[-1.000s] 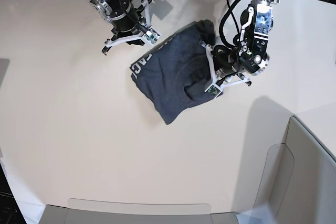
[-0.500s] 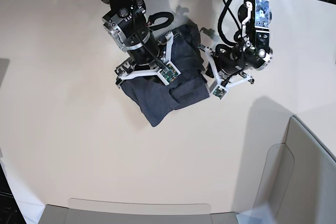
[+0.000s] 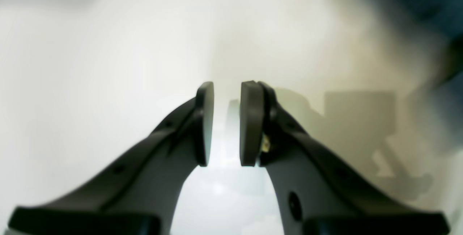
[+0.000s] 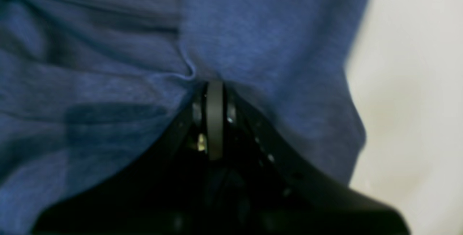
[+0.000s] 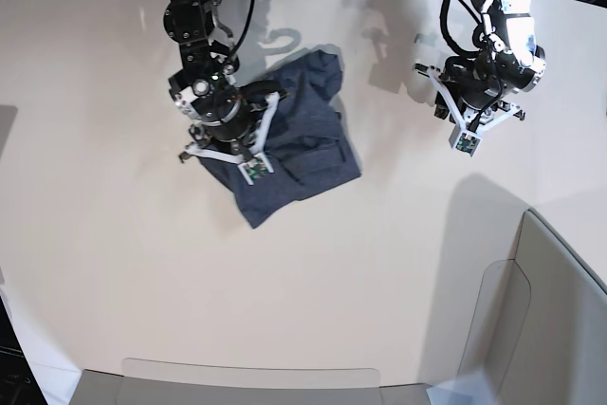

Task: Layout the t-shirt on the table in an organized manner, then fold the t-shirt properly
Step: 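Drag the folded bundle with the right gripper toward the table corner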

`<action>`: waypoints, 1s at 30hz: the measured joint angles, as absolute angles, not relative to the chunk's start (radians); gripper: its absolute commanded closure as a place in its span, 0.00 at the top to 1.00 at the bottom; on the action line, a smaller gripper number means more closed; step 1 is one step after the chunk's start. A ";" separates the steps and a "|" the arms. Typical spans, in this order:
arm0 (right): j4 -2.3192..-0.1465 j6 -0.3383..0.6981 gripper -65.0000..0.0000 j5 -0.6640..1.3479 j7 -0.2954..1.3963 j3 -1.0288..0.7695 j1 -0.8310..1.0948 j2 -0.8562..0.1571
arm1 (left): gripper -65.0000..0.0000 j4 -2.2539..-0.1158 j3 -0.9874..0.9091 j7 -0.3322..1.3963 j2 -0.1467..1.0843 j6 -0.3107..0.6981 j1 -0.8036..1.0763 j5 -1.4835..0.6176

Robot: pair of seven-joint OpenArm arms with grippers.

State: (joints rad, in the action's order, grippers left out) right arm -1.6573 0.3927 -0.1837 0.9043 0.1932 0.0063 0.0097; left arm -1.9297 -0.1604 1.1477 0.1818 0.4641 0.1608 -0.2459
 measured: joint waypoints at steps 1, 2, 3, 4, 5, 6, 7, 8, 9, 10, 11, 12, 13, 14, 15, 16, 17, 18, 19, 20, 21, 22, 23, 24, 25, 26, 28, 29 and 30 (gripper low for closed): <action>-1.672 0.393 0.00 -0.178 0.905 0.156 0.020 -0.025 | 0.20 -1.936 -0.160 1.147 0.194 0.464 0.168 -0.246; -1.691 0.397 0.00 -0.168 0.912 0.114 0.033 -0.062 | 0.20 -1.944 -0.161 1.147 0.200 0.464 0.174 -0.246; -1.707 0.397 0.00 -0.173 0.925 0.073 0.046 -0.091 | 0.20 -1.954 -0.163 1.148 0.202 0.463 0.177 -0.246; -1.719 0.396 0.00 -0.185 0.939 0.036 0.058 -0.120 | 0.20 -1.966 -0.163 1.145 0.202 0.461 0.181 -0.247; -1.732 0.394 0.00 -0.191 0.952 -0.004 0.078 -0.163 | 0.20 -1.974 -0.162 1.143 0.201 0.462 0.187 -0.248; -1.739 0.390 0.00 -0.206 0.957 -0.034 0.097 -0.198 | 0.20 -1.981 -0.162 1.143 0.199 0.463 0.187 -0.254; -1.745 0.385 0.00 -0.216 0.961 -0.061 0.124 -0.229 | 0.20 -1.986 -0.162 1.143 0.199 0.464 0.189 -0.253; -1.747 0.379 0.00 -0.231 0.965 -0.085 0.148 -0.258 | 0.20 -1.988 -0.159 1.143 0.199 0.464 0.187 -0.253; -1.747 0.377 0.00 -0.230 0.964 -0.099 0.165 -0.284 | 0.20 -1.989 -0.158 1.143 0.199 0.464 0.186 -0.253; -1.747 0.381 0.00 -0.207 0.959 -0.114 0.177 -0.305 | 0.20 -1.990 -0.157 1.140 0.199 0.464 0.186 -0.253; -1.747 0.386 0.00 -0.181 0.952 -0.139 0.191 -0.326 | 0.20 -1.990 -0.157 1.140 0.196 0.464 0.186 -0.254; -1.747 0.393 0.00 -0.160 0.949 -0.165 0.205 -0.340 | 0.20 -1.990 -0.157 1.141 0.196 0.464 0.189 -0.252; -1.747 0.393 0.00 -0.133 0.948 -0.197 0.220 -0.350 | 0.20 -1.990 -0.157 1.141 0.196 0.464 0.188 -0.253; -1.745 0.393 0.00 -0.096 0.948 -0.234 0.234 -0.364 | 0.20 -1.990 -0.157 1.140 0.196 0.464 0.189 -0.253; -1.737 0.393 0.00 -0.091 0.950 -0.266 0.252 -0.381 | 0.20 -1.991 -0.157 1.140 0.196 0.464 0.189 -0.254; -1.726 0.393 0.00 -0.092 0.963 -0.294 0.262 -0.392 | 0.20 -1.991 -0.157 1.140 0.196 0.464 0.194 -0.254; -1.712 0.393 0.00 -0.097 0.970 -0.322 0.267 -0.400 | 0.20 -1.991 -0.156 1.140 0.196 0.464 0.197 -0.264; -1.698 0.393 0.00 -0.102 0.973 -0.347 0.269 -0.411 | 0.20 -1.991 -0.156 1.140 0.194 0.464 0.205 -0.283; -1.684 0.393 0.00 -0.107 0.968 -0.364 0.271 -0.421 | 0.20 -1.990 -0.156 1.147 0.194 0.465 0.210 -0.314; -1.670 0.393 0.00 -0.104 0.946 -0.381 0.280 -0.430 | 0.20 -1.990 -0.156 1.148 0.195 0.465 0.211 -0.337; -1.652 0.395 0.00 -0.086 0.909 -0.394 0.288 -0.442 | 0.20 -1.990 -0.155 1.145 0.197 0.464 0.212 -0.358; -1.635 0.397 0.00 -0.080 0.898 -0.402 0.291 -0.453 | 0.20 -1.991 -0.156 1.139 0.200 0.464 0.216 -0.371; -1.615 0.397 0.00 -0.085 0.896 -0.406 0.290 -0.463 | 0.20 -1.991 -0.157 1.138 0.200 0.464 0.225 -0.379; -1.597 0.396 0.00 -0.091 0.896 -0.406 0.285 -0.480 | 0.20 -1.992 -0.157 1.137 0.199 0.464 0.233 -0.378; -1.584 0.397 0.00 -0.091 0.897 -0.406 0.283 -0.498 | 0.20 -1.992 -0.156 1.141 0.199 0.464 0.242 -0.379; -1.573 0.397 0.00 -0.091 0.902 -0.406 0.277 -0.508 | 0.20 -1.991 -0.157 1.149 0.199 0.464 0.247 -0.379; -1.554 0.397 0.00 -0.100 0.912 -0.409 0.262 -0.516 | 0.20 -1.990 -0.157 1.147 0.199 0.464 0.245 -0.378; -1.543 0.397 0.00 -0.096 0.907 -0.409 0.260 -0.525 | 0.20 -1.991 -0.156 1.145 0.199 0.464 0.243 -0.378; -1.536 0.397 0.00 -0.089 0.905 -0.408 0.260 -0.535 | 0.20 -1.991 -0.157 1.143 0.199 0.464 0.241 -0.378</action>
